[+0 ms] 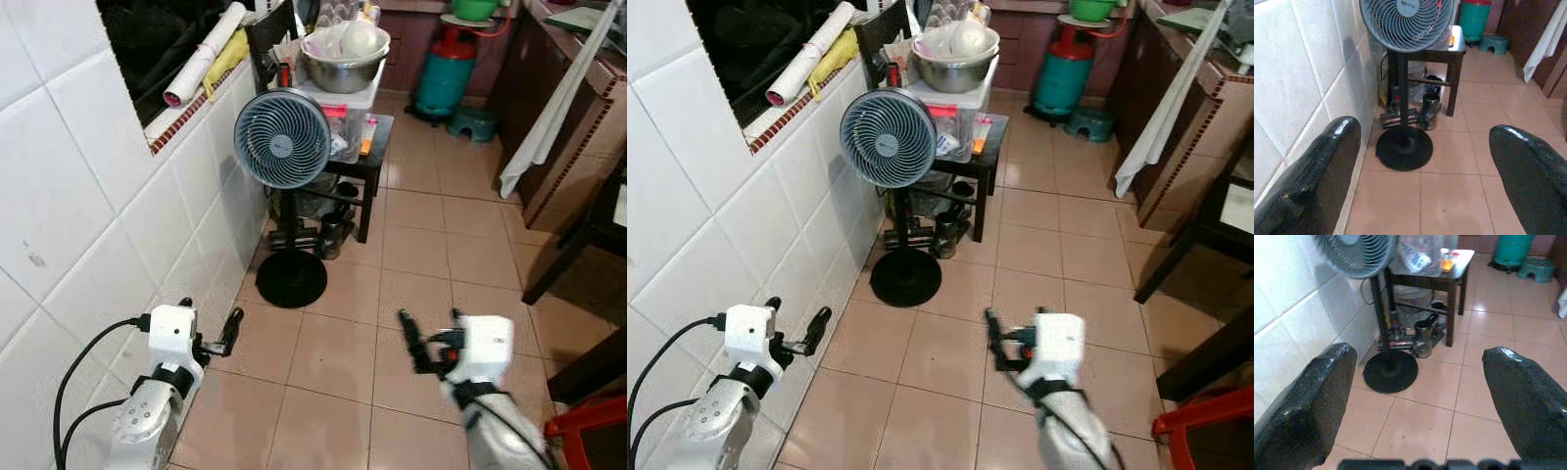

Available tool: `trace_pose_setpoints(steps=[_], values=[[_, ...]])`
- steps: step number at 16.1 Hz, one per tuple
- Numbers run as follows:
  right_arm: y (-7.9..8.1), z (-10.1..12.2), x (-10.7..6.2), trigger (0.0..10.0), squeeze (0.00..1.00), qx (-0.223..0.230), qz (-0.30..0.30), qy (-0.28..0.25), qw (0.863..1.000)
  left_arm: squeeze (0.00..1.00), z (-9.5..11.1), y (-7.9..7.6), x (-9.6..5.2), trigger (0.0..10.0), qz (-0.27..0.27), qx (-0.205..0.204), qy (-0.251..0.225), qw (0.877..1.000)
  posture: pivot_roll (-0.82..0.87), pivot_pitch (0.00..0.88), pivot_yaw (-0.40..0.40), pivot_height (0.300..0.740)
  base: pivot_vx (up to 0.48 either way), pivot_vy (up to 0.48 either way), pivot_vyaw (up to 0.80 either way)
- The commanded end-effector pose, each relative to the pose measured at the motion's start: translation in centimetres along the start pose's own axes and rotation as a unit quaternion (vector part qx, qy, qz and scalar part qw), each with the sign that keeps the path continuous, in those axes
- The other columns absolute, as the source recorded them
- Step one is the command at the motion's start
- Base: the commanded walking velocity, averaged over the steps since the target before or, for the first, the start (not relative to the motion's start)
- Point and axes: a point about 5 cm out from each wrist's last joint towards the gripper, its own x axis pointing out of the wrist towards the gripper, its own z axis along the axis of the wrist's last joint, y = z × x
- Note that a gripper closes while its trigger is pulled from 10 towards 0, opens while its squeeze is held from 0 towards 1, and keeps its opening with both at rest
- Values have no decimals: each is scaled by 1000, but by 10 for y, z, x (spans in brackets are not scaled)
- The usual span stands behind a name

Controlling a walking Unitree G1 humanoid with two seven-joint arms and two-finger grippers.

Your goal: Setting the table

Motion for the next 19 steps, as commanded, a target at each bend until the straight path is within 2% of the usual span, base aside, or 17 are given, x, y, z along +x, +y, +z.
trace_pose_setpoints(steps=[1, 5, 14, 19], values=[[3, 9, 2, 10000, 0, -13, 3, -12, 1000, 0, 2, 2, 2, 10000, 5, -12, -1, 1000, 14, 0, 6, 740, 0, 0, -438], [-3, 16, 4, 10000, 0, -13, -7, -11, 1000, 0, 11, 1, 7, 10000, 7, -57, -18, 998, 2, 0, -5, 740, 0, 0, -800], [2, 18, 9, 10000, 0, -11, -5, -7, 1000, 0, 14, -10, 14, 10000, -20, -69, -16, 997, 1, 0, -3, 740, 0, 0, -800], [3, 18, 8, 10000, 0, -13, -4, -6, 1000, 0, 12, -11, 13, 10000, -32, -72, -8, 997, -7, 0, -2, 740, 0, 0, -800]])
